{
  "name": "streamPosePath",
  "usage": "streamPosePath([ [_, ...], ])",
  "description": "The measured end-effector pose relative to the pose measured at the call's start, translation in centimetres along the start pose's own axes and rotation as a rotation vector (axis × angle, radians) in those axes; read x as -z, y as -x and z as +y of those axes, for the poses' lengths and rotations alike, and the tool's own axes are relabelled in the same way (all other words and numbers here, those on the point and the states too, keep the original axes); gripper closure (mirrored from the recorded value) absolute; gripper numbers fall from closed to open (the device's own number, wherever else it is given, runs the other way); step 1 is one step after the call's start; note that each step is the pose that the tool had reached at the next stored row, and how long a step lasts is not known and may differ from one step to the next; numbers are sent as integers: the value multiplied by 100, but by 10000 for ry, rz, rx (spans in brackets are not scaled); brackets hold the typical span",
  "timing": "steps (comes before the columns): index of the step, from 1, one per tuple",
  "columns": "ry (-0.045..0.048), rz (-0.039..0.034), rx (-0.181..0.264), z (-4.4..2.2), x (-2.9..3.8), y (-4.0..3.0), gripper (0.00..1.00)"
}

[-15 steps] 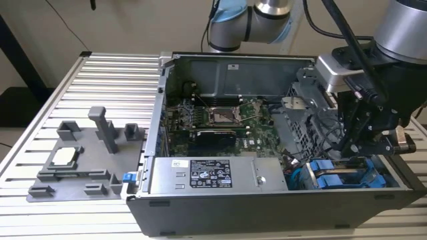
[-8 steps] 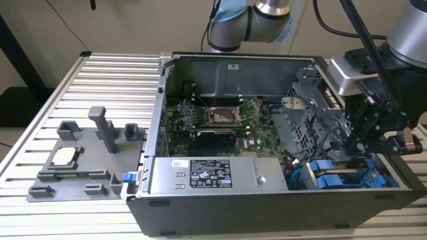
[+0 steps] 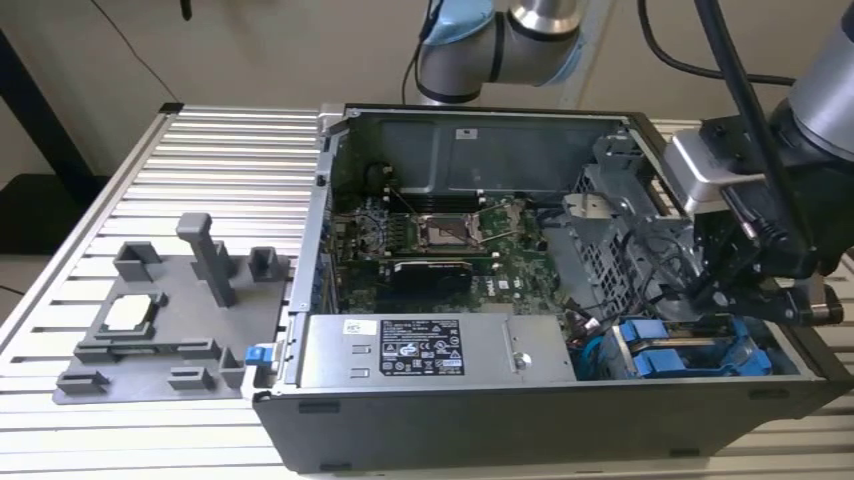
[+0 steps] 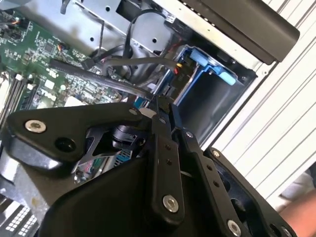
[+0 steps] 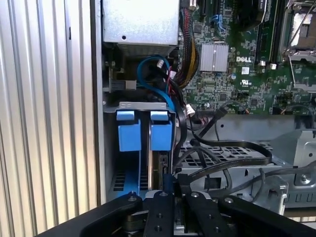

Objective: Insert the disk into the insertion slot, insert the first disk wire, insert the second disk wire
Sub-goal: 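Insert the second disk wire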

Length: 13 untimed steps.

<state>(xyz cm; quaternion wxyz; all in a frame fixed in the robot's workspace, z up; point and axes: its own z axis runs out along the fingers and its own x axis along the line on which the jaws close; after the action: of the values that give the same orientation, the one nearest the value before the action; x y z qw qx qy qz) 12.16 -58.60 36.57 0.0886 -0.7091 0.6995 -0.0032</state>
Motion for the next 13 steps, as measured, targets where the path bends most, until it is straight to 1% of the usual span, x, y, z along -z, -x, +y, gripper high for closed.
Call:
streamPosePath([
  [3,-1,-9,-17,-4,-52,-39,84],
  [7,-10,-10,-92,5,-123,-49,84],
  [9,-14,-34,-123,9,-156,-53,84],
  [11,-19,-92,-164,11,-177,-57,84],
  [13,-24,-222,-206,7,-194,-58,84],
])
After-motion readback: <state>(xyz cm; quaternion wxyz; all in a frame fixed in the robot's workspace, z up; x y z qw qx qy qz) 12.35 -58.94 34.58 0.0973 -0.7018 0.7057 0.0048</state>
